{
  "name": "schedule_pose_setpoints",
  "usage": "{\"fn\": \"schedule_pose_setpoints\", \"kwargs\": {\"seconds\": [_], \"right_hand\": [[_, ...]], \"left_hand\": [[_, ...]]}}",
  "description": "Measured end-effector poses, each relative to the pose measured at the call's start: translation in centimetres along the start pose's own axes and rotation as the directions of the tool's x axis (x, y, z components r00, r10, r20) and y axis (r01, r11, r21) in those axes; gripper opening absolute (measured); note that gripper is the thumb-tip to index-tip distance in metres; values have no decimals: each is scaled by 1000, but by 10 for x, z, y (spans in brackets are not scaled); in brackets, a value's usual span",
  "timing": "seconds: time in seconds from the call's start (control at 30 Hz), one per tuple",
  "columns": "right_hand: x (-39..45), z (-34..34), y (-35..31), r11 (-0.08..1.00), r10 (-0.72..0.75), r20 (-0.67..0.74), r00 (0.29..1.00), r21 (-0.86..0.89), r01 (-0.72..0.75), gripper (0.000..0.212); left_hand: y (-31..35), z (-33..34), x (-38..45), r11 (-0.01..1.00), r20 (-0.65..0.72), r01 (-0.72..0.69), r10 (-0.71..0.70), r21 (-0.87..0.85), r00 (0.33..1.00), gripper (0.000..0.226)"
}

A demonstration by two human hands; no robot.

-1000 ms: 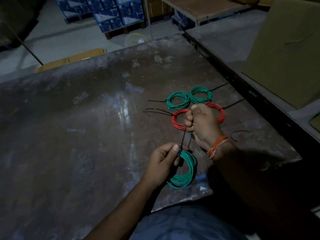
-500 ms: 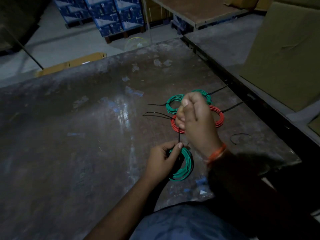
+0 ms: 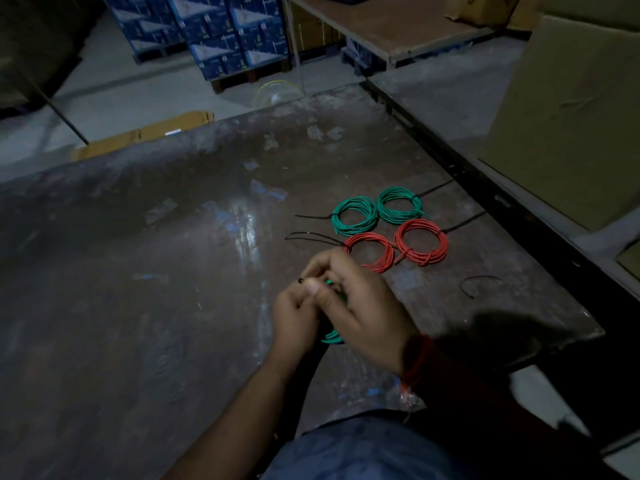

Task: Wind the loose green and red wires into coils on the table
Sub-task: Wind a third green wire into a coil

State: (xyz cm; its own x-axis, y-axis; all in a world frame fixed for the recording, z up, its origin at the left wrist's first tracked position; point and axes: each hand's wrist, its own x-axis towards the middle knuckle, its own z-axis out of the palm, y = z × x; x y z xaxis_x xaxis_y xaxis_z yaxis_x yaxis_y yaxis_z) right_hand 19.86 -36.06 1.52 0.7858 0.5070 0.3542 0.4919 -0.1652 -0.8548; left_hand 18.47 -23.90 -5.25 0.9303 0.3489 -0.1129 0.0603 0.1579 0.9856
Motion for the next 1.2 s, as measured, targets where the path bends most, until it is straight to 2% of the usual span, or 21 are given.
{"fn": "schedule_pose_setpoints", "kwargs": {"seconds": [0.03, 0.1, 0.17, 0.23, 0.33, 0.43, 0.5, 0.63, 0.77, 0.9, 1.03, 1.2], "right_hand": [[0, -1, 5, 999, 52, -92, 994, 14, -50, 11], [-1, -3, 17, 986, 165, -237, 957, 4, -169, 26], [-3, 0, 30, 938, 328, -211, 921, -39, -344, 40], [-6, 8, 40, 880, 471, -74, 879, -29, -473, 51], [-9, 27, 44, 865, 495, 17, 869, 88, -494, 44], [-1, 30, 41, 849, 501, -72, 863, 233, -473, 36], [9, 26, 40, 852, 504, -135, 853, 237, -466, 37], [30, 23, 52, 881, 459, -208, 864, -20, -473, 40], [48, 30, 56, 855, 447, -156, 881, -214, -472, 36], [71, 34, 54, 790, 431, -117, 895, -431, -437, 35], [93, 37, 57, 688, 451, -159, 878, -564, -456, 33], [114, 36, 65, 586, 402, -195, 895, -695, -415, 27]], "left_hand": [[-3, -1, 6, 993, -70, 43, -50, -108, 996, 23], [-6, -5, 14, 984, -174, 68, -96, -162, 980, 32], [-2, -7, 18, 987, -255, 45, -83, -151, 963, 29], [7, -4, 18, 981, -274, 11, -65, -196, 960, 29], [8, -2, 23, 971, -350, -2, -85, -240, 933, 29], [11, -5, 27, 971, -363, 15, -103, -237, 926, 31], [14, -13, 31, 986, -340, 38, -92, -162, 936, 32], [15, -38, 37, 998, -276, 31, -15, 55, 961, 33], [11, -60, 43, 985, -231, 128, -98, 117, 968, 37], [14, -74, 54, 973, -237, 146, -102, 176, 966, 36], [20, -80, 70, 938, -249, 135, -54, 318, 967, 29], [14, -84, 101, 895, -223, 160, -70, 417, 972, 43]]}}
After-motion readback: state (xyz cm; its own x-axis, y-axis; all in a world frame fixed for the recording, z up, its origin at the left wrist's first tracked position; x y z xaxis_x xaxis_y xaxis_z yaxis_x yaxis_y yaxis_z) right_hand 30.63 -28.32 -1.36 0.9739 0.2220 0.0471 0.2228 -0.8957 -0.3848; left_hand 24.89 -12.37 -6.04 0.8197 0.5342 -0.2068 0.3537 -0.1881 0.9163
